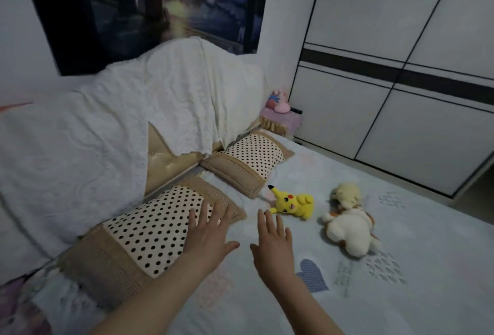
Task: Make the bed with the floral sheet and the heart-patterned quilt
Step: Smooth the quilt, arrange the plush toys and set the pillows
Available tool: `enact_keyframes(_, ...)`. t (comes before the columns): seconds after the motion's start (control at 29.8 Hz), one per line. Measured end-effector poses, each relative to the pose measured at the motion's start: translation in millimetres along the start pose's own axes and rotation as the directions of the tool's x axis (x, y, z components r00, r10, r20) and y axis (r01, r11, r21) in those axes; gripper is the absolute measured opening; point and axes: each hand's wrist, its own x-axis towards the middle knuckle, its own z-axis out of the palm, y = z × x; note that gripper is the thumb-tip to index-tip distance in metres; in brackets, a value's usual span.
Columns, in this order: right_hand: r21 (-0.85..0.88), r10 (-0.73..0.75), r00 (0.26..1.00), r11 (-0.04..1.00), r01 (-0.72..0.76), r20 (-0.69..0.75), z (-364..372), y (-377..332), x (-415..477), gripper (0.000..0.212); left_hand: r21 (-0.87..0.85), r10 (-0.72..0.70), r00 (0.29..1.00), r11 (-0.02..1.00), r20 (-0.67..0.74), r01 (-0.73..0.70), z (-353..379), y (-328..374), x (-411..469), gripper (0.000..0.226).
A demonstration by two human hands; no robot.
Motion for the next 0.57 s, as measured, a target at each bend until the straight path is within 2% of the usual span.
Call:
enact_keyframes(0.3, -0.070, 0.072, 0.997, 0.995, -0.069, 0.032, -42, 62, -83, 0.075, 0.023, 0.118, 0.993, 0.993, 0.004, -0.118, -19, 92, -62, 0.088)
enact_keyframes(0.57, -0.096, 0.171, 0.984, 0.980, -0.175, -0.043, -60, 77, -116, 0.074, 0.051, 0.272, 0.962, 0.961, -0.015, -0.271, -20, 107, -74, 0.087)
